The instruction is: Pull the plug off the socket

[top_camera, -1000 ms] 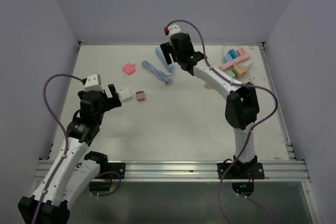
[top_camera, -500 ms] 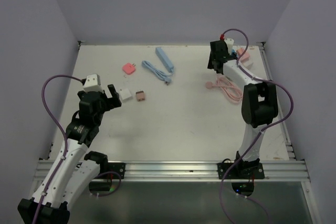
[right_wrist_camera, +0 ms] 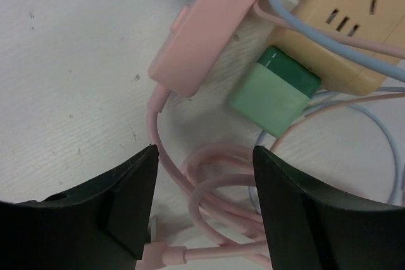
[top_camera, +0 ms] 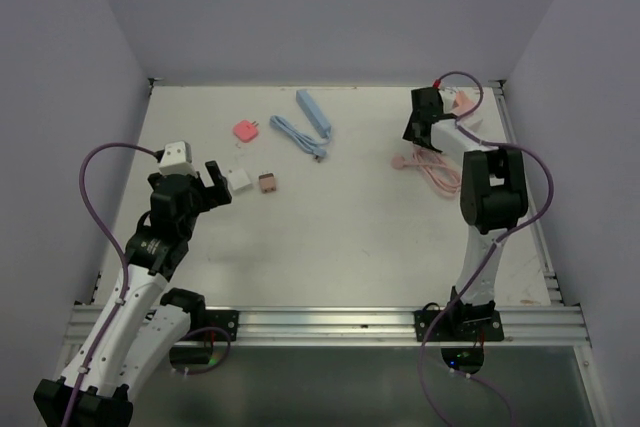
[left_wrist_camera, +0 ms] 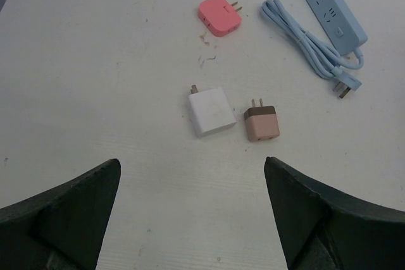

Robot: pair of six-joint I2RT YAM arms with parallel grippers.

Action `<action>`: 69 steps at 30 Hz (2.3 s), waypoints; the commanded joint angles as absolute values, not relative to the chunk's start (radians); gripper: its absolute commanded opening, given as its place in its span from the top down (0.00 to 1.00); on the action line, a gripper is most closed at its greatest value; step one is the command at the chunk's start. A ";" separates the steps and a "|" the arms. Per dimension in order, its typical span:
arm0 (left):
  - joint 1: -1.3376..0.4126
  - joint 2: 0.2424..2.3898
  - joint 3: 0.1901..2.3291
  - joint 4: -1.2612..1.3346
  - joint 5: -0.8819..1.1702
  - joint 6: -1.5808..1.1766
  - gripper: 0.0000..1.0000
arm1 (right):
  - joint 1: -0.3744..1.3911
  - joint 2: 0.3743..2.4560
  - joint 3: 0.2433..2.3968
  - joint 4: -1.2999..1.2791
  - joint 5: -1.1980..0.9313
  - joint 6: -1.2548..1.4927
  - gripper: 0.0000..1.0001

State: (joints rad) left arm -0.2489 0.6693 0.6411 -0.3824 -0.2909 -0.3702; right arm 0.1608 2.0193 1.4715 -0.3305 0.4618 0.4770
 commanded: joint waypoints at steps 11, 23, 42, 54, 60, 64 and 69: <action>-0.244 0.672 0.634 -0.362 -0.284 -0.347 0.00 | 0.167 2.186 1.641 -0.241 0.203 0.304 0.48; -0.244 0.676 0.634 -0.360 -0.288 -0.348 0.00 | 0.284 2.105 1.557 -0.330 0.104 0.197 1.00; -0.244 0.676 0.630 -0.356 -0.271 -0.344 0.00 | 0.503 1.429 0.772 -0.415 -0.020 0.452 0.97; -0.244 0.684 0.626 -0.347 -0.244 -0.337 0.00 | 0.512 0.937 0.592 -0.584 0.125 0.597 0.22; -0.244 0.686 0.621 -0.348 -0.238 -0.341 0.00 | 0.511 1.041 0.672 -0.543 0.307 0.664 0.17; -0.244 0.686 0.623 -0.350 -0.242 -0.339 0.01 | 0.509 1.140 0.699 -0.454 0.282 0.706 0.20; -0.244 0.686 0.620 -0.350 -0.244 -0.339 0.00 | 0.511 1.233 0.695 -0.384 0.278 0.736 0.27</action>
State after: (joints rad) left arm -0.2489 0.6872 0.6243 -0.3790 -0.2485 -0.3695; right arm 0.5095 1.2095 0.6670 -0.4641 0.2462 0.6865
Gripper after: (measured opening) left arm 0.994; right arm 0.741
